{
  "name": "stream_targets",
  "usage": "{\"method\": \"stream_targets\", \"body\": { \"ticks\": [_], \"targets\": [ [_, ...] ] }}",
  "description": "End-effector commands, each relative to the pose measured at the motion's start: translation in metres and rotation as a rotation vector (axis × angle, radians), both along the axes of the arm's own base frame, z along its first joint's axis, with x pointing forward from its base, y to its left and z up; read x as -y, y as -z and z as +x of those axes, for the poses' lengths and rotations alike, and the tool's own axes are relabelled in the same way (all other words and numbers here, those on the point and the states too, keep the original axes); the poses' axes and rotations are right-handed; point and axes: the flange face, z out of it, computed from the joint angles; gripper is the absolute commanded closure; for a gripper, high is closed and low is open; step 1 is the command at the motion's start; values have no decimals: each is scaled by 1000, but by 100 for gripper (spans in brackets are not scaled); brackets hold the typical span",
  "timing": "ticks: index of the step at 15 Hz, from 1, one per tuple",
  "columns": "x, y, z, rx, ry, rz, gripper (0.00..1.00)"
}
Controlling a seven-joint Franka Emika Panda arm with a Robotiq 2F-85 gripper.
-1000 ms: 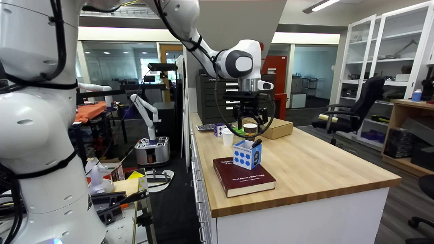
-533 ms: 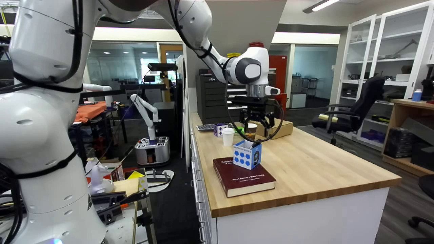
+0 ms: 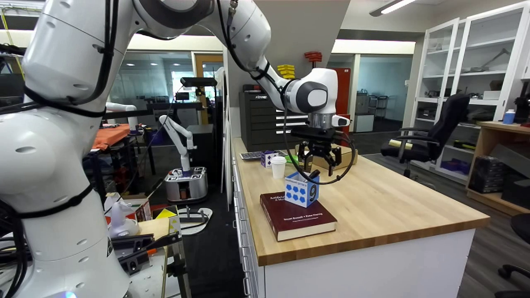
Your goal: Remove the black marker from the blue and white box and place it on top of the maroon book
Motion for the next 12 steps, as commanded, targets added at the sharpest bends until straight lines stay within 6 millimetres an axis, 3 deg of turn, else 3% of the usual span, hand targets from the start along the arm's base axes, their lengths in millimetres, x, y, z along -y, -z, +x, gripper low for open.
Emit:
{"method": "stream_targets", "body": {
  "ticks": [1, 4, 5, 6, 8, 9, 12],
  "targets": [
    [-6, 2, 5, -20, -27, 51, 0],
    [-17, 5, 3, -29, -43, 72, 0],
    [-20, 6, 2, -33, -47, 78, 10],
    [-22, 7, 2, -35, -49, 81, 26],
    [-21, 9, 0, -40, -47, 83, 24],
    [-18, 9, -1, -41, -40, 83, 36],
    [-11, 5, -2, -35, -26, 79, 58]
  ]
}}
